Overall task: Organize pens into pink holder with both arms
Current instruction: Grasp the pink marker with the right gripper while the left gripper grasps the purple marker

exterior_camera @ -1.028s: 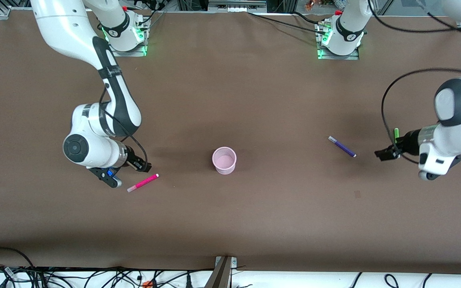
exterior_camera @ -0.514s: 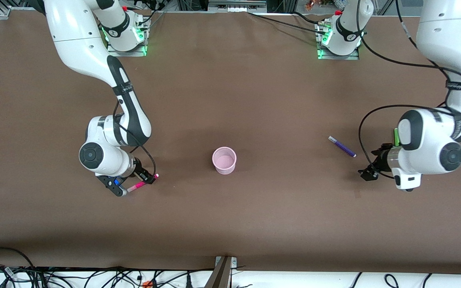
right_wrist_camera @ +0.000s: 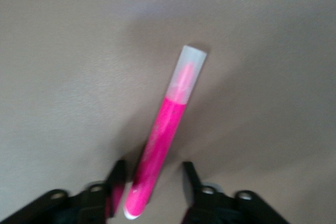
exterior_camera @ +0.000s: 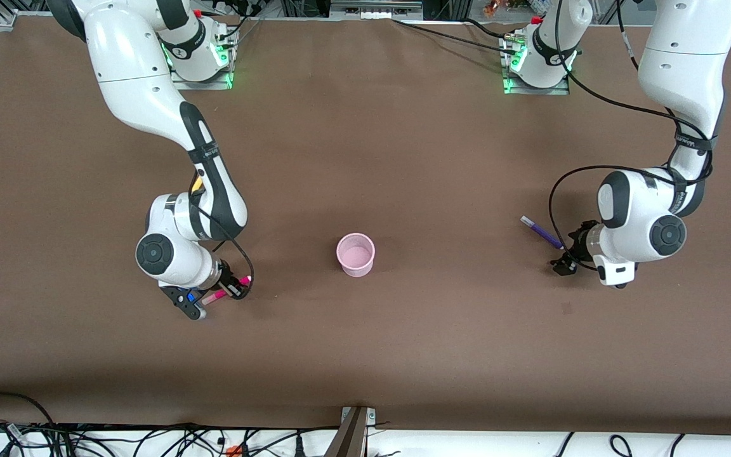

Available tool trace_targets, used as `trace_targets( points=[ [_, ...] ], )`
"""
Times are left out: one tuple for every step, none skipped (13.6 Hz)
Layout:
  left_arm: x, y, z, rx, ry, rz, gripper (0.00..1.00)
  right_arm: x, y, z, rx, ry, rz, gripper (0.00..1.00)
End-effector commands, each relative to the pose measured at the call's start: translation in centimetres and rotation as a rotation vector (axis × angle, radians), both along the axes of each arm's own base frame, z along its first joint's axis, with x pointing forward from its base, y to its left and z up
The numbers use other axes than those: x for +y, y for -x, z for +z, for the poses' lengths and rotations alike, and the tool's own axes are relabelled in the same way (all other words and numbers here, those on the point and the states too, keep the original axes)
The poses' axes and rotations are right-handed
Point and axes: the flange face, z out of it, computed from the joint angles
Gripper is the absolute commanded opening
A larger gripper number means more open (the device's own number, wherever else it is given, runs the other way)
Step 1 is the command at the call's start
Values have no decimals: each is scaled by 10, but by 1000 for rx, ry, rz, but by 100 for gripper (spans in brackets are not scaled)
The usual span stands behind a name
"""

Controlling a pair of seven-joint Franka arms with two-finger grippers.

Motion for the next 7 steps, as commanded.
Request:
trace_targets(
  points=[
    [-10,17,9,3,6,2,53,8,-1,-2,5,-48,-29,22],
    [-10,19,9,5,6,2,43,8,-1,-3,8,-60,-37,22],
    [-14,21,9,6,7,-5,41,8,-1,-3,8,-65,-40,20],
    [-16,21,9,8,9,-11,41,8,-1,-3,8,-64,-39,13],
    [-15,23,6,13,11,-20,41,8,-1,-3,8,-64,-37,6],
    [-15,26,5,19,11,-23,41,8,-1,-1,7,-65,-35,0],
    [-15,27,3,22,11,-24,41,11,0,3,13,-69,-32,0]
  ],
)
